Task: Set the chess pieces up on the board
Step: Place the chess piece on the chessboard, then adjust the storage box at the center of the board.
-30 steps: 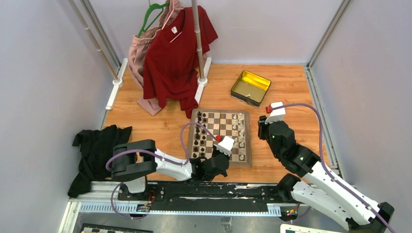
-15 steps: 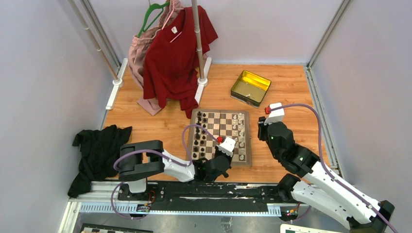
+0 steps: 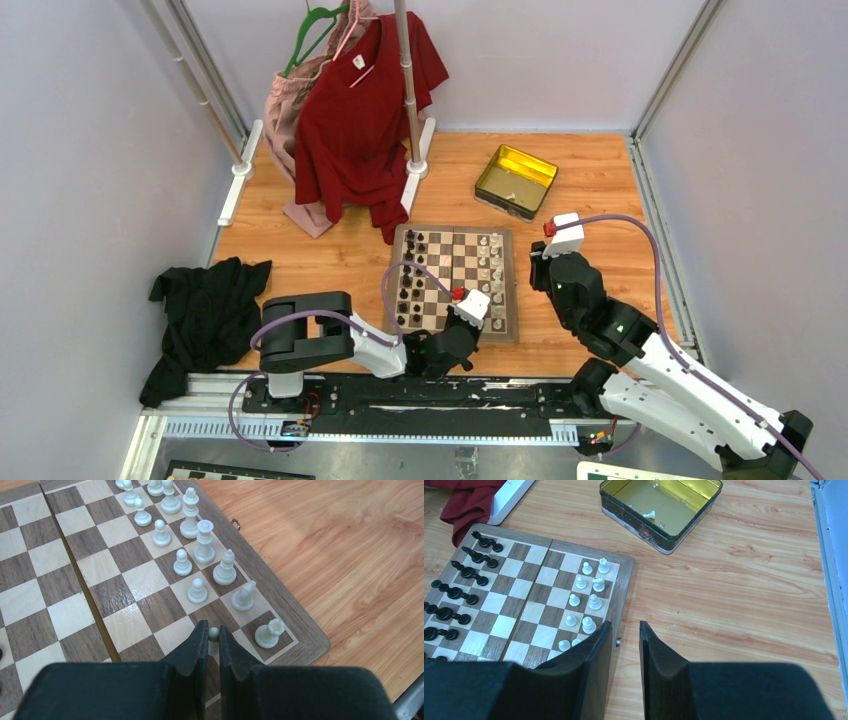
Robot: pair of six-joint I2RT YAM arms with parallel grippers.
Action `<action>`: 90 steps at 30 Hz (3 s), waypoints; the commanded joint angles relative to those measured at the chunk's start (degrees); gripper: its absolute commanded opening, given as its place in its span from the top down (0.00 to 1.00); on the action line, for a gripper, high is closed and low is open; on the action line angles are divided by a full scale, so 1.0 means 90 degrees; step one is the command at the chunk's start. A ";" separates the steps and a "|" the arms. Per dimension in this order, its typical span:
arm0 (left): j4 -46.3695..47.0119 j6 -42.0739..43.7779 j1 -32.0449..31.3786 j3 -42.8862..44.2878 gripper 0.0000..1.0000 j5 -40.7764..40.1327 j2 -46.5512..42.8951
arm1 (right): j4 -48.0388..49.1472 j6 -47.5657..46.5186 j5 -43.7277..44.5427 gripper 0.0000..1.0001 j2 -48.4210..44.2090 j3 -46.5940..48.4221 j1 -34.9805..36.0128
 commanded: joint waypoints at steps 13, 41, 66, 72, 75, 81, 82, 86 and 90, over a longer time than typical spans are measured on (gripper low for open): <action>0.0834 0.0401 -0.0066 0.0272 1.00 -0.0365 0.0429 | -0.0042 0.0056 0.0173 0.69 0.0034 -0.0055 0.0141; 0.0971 0.0563 -0.0197 0.0122 0.67 -0.0478 0.0379 | -0.0032 0.0023 0.0163 0.69 0.0164 -0.0019 0.0241; -0.5542 -0.0480 -0.0806 0.0925 0.60 -0.2430 -0.4165 | -0.1052 0.0875 -0.0056 1.00 0.1788 0.0763 0.1443; -0.6898 -0.0634 -0.0806 0.1600 0.56 -0.2756 -0.4545 | -0.1237 0.1175 -0.0120 1.00 0.2600 0.1112 0.1963; -0.7094 -0.0526 -0.0776 0.1677 0.52 -0.2880 -0.4840 | -0.1350 0.1265 -0.0103 1.00 0.2891 0.1451 0.2016; -0.7624 -0.0438 -0.0399 0.1958 0.44 -0.2849 -0.5398 | -0.1092 0.0794 0.0430 1.00 0.3343 0.2296 0.1901; -0.7645 -0.0404 -0.0345 0.1970 0.40 -0.2854 -0.5504 | -0.1063 0.0665 0.0426 1.00 0.3488 0.2525 0.1782; -0.7646 -0.0075 -0.0224 0.2008 0.24 -0.3009 -0.5844 | -0.0972 0.0294 0.0106 0.98 0.4201 0.3542 0.0808; -0.7749 0.0318 -0.0070 0.2069 0.09 -0.3121 -0.6033 | -0.0722 0.0122 -0.0311 0.92 0.4941 0.4382 -0.0232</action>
